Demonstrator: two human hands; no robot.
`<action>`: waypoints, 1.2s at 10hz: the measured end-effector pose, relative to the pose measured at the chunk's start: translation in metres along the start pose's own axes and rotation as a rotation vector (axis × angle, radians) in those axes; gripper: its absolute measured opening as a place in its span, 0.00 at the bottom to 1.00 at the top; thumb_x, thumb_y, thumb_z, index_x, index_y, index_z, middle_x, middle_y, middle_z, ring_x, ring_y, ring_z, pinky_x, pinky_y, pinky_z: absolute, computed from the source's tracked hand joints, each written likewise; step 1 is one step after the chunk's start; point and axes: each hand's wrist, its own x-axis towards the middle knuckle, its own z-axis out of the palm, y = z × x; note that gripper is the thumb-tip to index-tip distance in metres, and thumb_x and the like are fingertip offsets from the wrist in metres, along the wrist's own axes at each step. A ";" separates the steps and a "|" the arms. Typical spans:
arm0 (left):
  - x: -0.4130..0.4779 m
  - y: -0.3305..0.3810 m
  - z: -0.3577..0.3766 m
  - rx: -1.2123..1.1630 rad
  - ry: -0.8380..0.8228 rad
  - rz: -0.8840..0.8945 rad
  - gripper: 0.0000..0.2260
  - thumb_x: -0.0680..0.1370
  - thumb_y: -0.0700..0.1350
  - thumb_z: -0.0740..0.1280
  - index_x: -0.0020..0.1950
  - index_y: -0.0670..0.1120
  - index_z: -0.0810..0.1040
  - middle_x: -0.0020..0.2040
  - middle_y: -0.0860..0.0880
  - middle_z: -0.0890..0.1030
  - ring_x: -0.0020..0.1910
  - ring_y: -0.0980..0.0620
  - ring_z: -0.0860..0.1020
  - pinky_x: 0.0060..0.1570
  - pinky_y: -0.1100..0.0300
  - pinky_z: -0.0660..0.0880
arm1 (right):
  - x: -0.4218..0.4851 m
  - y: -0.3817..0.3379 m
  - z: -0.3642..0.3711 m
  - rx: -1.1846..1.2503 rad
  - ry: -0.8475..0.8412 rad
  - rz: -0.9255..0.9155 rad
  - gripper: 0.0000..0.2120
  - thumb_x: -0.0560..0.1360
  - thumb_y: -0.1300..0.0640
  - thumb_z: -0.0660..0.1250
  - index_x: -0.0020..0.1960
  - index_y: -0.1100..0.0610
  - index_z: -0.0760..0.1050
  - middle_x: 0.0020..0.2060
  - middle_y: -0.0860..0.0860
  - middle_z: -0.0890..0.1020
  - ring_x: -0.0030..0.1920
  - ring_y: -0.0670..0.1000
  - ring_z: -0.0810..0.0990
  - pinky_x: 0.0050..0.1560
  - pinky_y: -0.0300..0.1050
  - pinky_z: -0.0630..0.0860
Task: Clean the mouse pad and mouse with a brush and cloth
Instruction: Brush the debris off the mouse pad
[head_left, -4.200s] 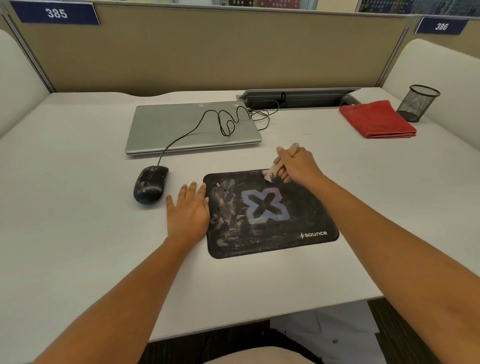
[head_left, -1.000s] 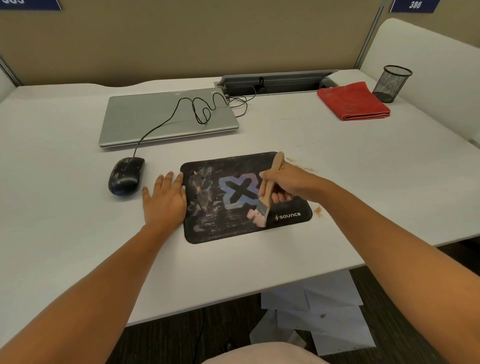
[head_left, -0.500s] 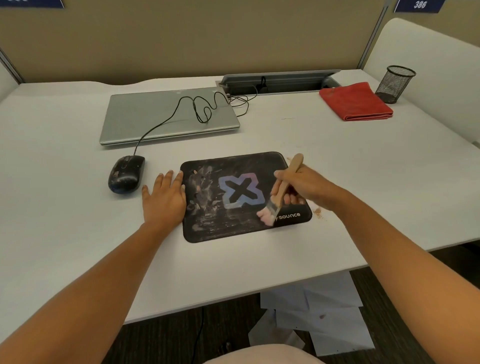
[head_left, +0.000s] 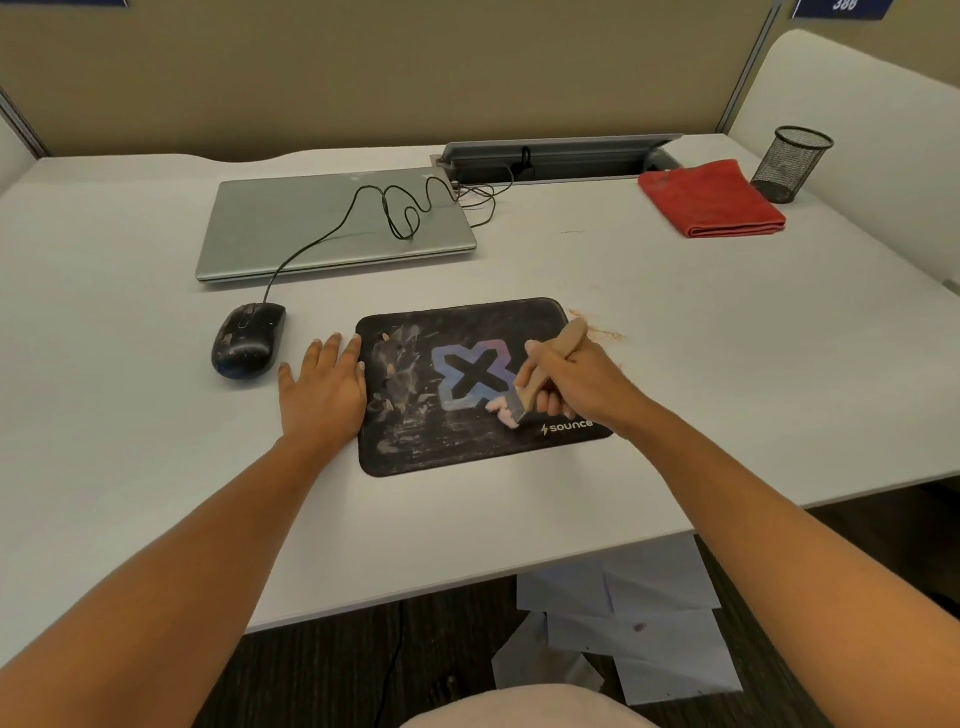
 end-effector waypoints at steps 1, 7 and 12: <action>0.000 0.000 -0.001 0.000 -0.003 -0.003 0.22 0.82 0.51 0.45 0.76 0.50 0.52 0.77 0.47 0.55 0.76 0.47 0.51 0.72 0.43 0.48 | -0.002 0.003 -0.012 0.085 0.033 0.036 0.22 0.81 0.52 0.53 0.38 0.62 0.78 0.26 0.53 0.76 0.20 0.42 0.73 0.22 0.29 0.67; -0.002 0.001 -0.002 -0.013 -0.015 -0.015 0.21 0.82 0.50 0.45 0.76 0.50 0.52 0.77 0.47 0.55 0.76 0.47 0.51 0.72 0.42 0.48 | -0.010 0.011 0.024 0.157 0.147 -0.031 0.20 0.80 0.50 0.53 0.35 0.57 0.75 0.27 0.51 0.76 0.26 0.46 0.75 0.27 0.29 0.71; 0.000 -0.001 0.000 -0.020 0.001 0.000 0.21 0.82 0.50 0.45 0.76 0.50 0.53 0.77 0.47 0.55 0.76 0.46 0.51 0.72 0.41 0.48 | -0.027 0.010 0.041 0.007 0.447 -0.108 0.23 0.81 0.54 0.52 0.31 0.58 0.73 0.25 0.51 0.76 0.26 0.45 0.75 0.30 0.32 0.73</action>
